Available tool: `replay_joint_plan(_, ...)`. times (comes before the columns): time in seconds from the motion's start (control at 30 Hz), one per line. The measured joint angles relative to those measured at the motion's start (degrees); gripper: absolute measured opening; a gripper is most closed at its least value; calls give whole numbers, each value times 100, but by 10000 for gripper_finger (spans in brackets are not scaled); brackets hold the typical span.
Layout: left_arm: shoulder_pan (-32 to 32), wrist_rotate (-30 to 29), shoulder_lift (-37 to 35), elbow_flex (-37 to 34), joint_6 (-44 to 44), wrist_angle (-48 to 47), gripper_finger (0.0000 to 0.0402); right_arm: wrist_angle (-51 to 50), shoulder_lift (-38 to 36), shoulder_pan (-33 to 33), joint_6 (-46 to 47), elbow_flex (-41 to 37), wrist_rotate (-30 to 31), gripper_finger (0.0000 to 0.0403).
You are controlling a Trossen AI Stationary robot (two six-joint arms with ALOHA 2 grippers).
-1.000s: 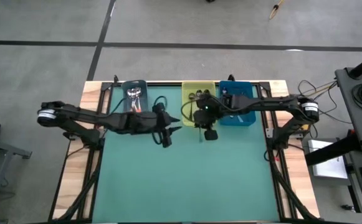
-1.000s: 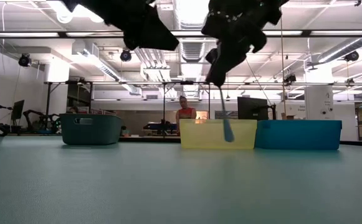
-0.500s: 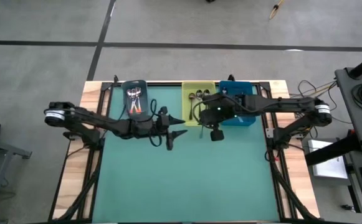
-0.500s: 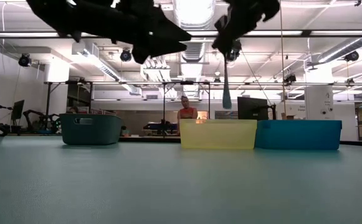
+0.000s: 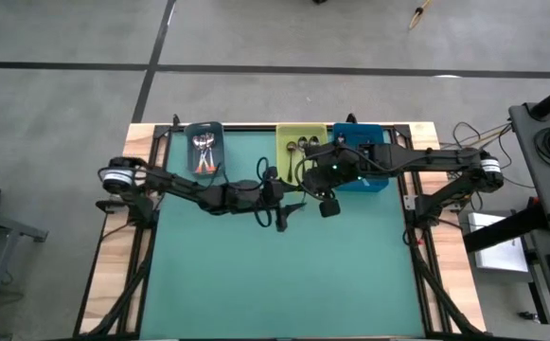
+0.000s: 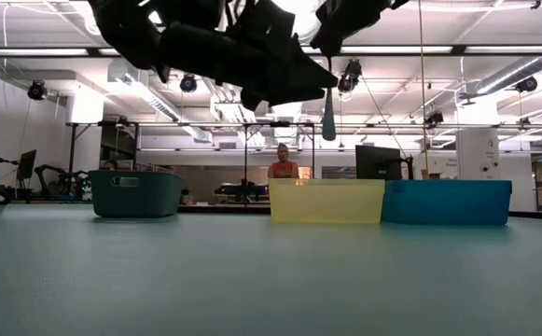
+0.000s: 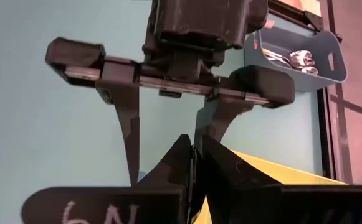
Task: Sort silverware by color (type)
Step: Put the blue spoon into the blue bin
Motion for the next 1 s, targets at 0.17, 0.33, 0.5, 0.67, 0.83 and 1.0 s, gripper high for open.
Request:
replay_joint_plan(0.17, 11, -2, 107, 50, 19, 42, 174, -30, -4, 0, -11, 0, -2, 13)
replay_joint_plan(0.33, 29, -2, 109, 50, 19, 58, 105, -26, -7, 0, -12, 0, 0, 13)
replay_joint_plan(0.5, 53, 18, 109, 50, 30, 66, 28, 33, -7, -2, -32, 0, 49, 13)
replay_joint_plan(0.67, 61, -49, 109, 43, 81, 105, 5, 51, -9, -4, -39, 0, 58, 15)
replay_joint_plan(0.83, 68, -544, 113, 39, 235, 326, 1, 229, -11, 0, 186, 0, 479, 57)
replay_joint_plan(1.0, 61, -1202, 113, 39, 337, 445, 0, 374, -32, -4, 244, 0, 627, 117)
